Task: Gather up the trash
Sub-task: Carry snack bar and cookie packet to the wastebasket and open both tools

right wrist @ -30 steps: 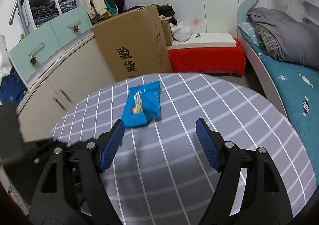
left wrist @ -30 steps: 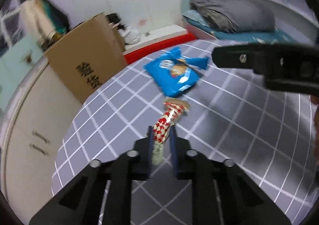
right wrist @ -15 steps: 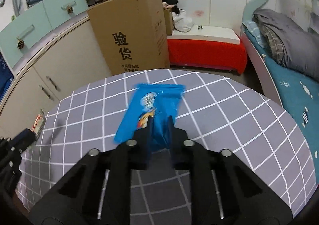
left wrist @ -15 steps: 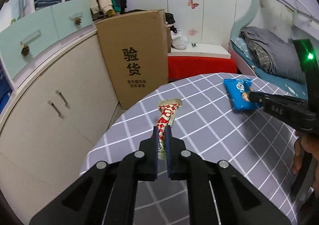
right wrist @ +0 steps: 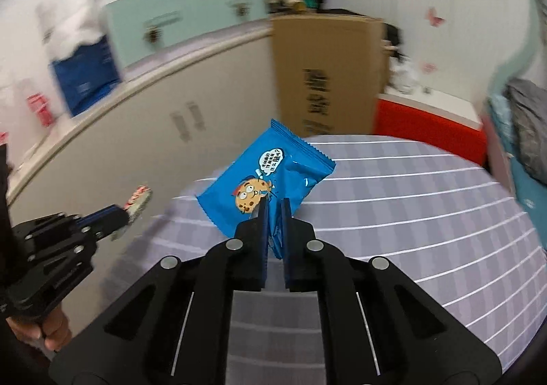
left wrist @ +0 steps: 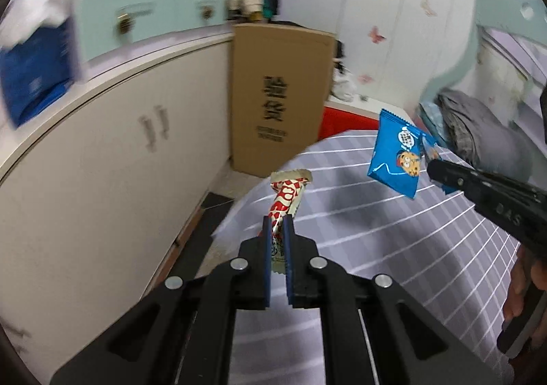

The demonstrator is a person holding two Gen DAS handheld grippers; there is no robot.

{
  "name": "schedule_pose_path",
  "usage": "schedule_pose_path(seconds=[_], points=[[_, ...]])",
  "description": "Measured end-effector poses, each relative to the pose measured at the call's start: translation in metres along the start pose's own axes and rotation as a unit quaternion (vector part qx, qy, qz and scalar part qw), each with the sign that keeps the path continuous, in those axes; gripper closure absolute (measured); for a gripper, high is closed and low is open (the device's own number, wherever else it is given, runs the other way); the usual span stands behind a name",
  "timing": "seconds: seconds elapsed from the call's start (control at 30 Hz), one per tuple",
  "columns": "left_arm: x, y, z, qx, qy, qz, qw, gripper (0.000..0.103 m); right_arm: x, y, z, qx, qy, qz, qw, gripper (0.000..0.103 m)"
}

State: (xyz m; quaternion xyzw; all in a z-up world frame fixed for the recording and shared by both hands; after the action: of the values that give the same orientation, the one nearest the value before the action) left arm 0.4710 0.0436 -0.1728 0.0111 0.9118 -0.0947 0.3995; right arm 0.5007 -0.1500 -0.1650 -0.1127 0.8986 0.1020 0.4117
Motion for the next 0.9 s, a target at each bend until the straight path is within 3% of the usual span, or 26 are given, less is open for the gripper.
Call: schedule_pose_path(seconds=[0.13,0.37,0.57,0.73,0.9], points=[[0.038,0.063,-0.033,0.010,0.010,-0.065,0.9978,0.097,0.013,0.079,-0.005,-0.049,0.004,-0.030,0.998,0.096],[0.109,0.165,-0.079,-0.054,0.004,-0.148,0.9875,0.097,0.053,0.216,0.000,-0.128,0.034,-0.079,0.988,0.096],[0.155,0.222,-0.087,-0.081,0.014,-0.204,0.9756,0.097,0.103,0.310,0.013,-0.175,0.074,-0.106,0.976,0.096],[0.200,0.264,-0.075,-0.103,0.041,-0.245,0.9632,0.097,0.147,0.345,0.036,-0.179,0.110,-0.120,0.970,0.096],[0.243,0.285,-0.045,-0.106,0.082,-0.275,0.9522,0.097,0.177,0.343,0.073,-0.156,0.145,-0.116,0.970,0.096]])
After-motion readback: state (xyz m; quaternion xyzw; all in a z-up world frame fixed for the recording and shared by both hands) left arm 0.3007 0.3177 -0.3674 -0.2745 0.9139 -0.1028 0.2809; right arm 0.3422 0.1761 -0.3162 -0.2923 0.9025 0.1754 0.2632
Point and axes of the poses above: each gripper's, at about its wrist camera, not at the fingertips, and z roughly the way its jaws point, y to its left, x to its underside, the point moved 7 cm from there along z, roughly the way its jaws point, and after that the axes turned 5 degrees about x, right-handed, at the moved point
